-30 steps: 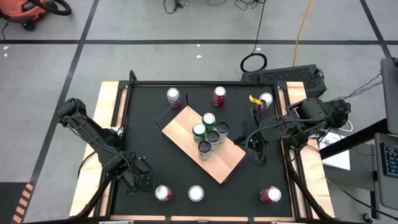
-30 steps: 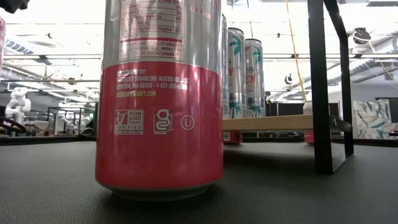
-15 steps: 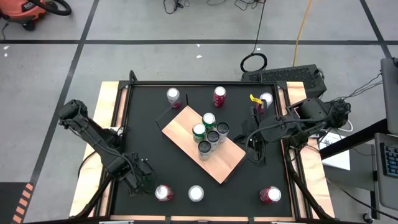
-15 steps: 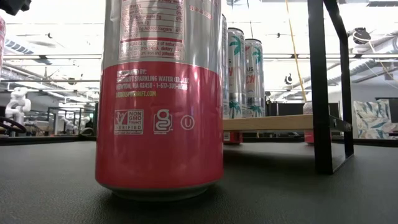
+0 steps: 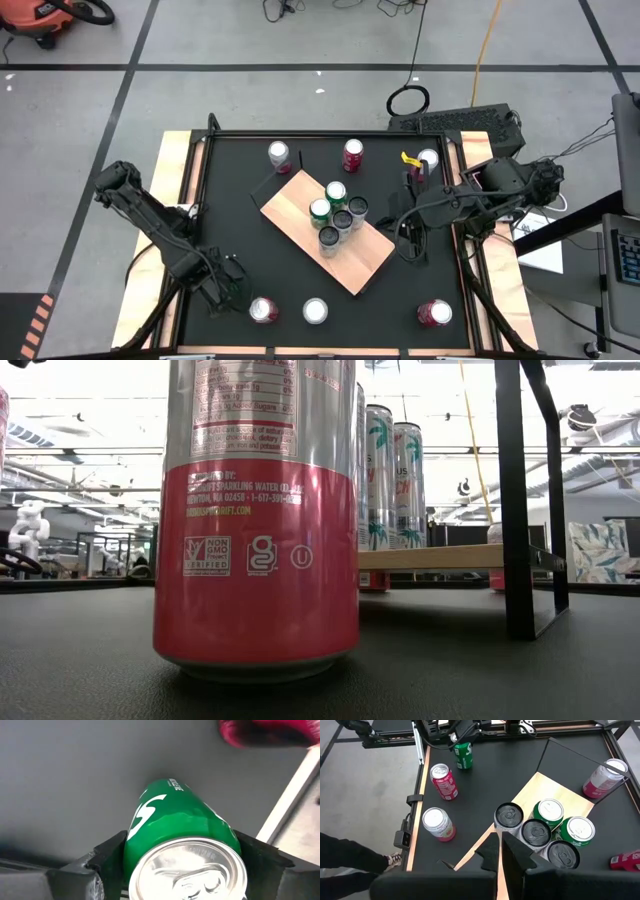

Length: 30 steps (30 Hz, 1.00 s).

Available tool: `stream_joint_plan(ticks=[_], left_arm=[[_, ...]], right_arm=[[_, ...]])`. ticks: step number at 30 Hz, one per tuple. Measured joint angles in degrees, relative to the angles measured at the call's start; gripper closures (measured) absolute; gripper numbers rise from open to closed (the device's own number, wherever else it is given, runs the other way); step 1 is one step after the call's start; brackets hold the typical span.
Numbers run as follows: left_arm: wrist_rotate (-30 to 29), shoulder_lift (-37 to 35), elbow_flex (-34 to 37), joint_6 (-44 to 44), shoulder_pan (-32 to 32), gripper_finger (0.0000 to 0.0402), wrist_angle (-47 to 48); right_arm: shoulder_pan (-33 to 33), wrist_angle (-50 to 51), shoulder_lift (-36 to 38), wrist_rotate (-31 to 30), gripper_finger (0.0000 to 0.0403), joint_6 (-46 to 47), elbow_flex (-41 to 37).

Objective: Place canned beverage on shelf
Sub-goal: Put the green soda can aligned with the other green soda cans

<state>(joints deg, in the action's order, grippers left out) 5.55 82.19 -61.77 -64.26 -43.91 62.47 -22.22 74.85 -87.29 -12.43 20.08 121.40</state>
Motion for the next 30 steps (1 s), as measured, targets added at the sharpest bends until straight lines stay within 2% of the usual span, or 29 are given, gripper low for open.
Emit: stream_joint_plan(ticks=[9,15,19,26,30], left_arm=[[-3.0,-0.6,-6.8,-4.6,2.6,0.0115,2.5],[-8.4,-0.7,-15.2,-11.4,4.5,0.0116,10.9],[-13.8,-1.8,-21.6,-15.9,5.3,0.0116,13.5],[-26.6,-4.6,-31.8,-22.9,6.4,0.0116,13.6],[-32.9,-5.9,-36.5,-25.4,7.1,0.0116,13.3]], right_arm=[[0.0,0.0,0.0,0.0,0.0403,-0.2,0.0],[0.0,-0.1,-0.4,0.0,0.0403,-0.9,0.0],[0.0,-1.8,-1.2,0.0,0.0403,-1.4,0.0],[0.0,-8.1,-3.5,0.2,0.0401,-4.4,0.0],[0.1,-12.6,-5.1,0.2,0.038,-6.8,0.0]])
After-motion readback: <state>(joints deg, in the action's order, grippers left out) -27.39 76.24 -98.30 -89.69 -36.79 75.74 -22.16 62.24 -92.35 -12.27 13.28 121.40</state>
